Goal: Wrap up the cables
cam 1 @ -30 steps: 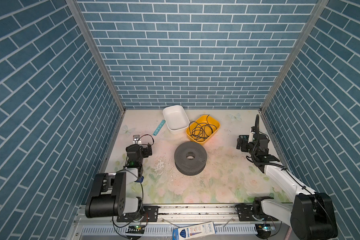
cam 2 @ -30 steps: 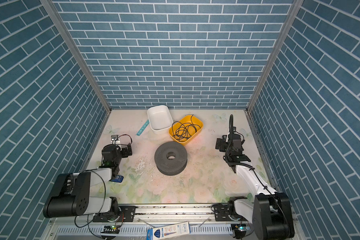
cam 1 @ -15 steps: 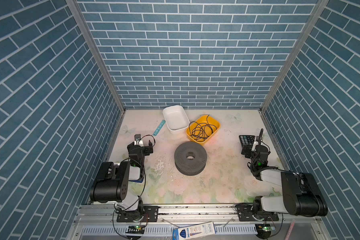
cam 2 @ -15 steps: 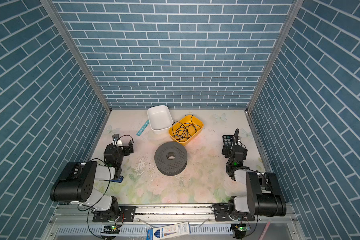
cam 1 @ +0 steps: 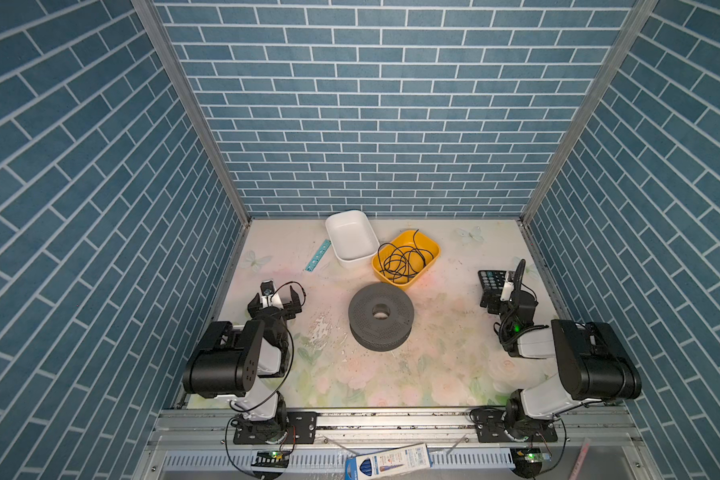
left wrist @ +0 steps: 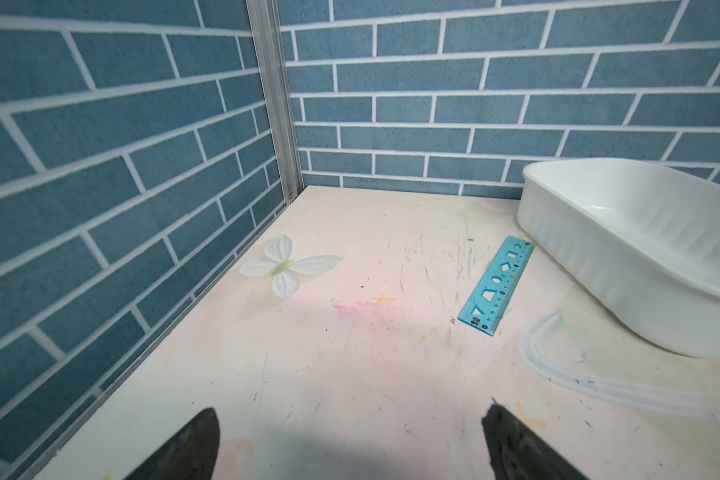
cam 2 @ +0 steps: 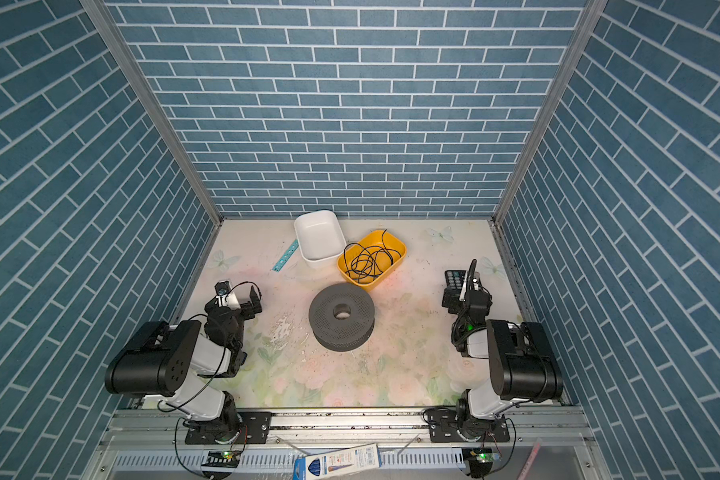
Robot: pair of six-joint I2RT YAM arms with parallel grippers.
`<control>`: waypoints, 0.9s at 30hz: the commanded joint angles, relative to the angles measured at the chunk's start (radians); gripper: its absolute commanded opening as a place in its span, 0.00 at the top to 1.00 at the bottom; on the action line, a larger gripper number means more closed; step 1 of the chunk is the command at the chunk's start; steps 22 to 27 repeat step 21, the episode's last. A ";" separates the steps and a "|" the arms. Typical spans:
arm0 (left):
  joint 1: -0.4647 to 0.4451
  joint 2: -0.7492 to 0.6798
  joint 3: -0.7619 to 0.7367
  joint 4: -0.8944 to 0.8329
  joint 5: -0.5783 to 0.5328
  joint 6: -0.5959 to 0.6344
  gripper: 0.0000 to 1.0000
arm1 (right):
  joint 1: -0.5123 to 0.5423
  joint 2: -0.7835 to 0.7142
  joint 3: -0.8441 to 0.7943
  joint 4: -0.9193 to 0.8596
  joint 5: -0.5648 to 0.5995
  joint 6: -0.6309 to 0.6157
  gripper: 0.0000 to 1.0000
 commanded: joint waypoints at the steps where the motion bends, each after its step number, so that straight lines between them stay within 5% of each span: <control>1: -0.004 0.001 -0.008 0.037 -0.007 -0.007 0.00 | -0.017 0.001 0.050 -0.031 -0.008 0.010 0.01; 8: -0.004 0.002 -0.008 0.037 -0.005 -0.005 0.00 | -0.002 0.002 0.069 -0.067 -0.109 -0.038 0.01; 27: -0.004 0.001 -0.008 0.037 -0.005 -0.005 0.00 | -0.005 0.004 0.071 -0.073 -0.080 -0.031 0.01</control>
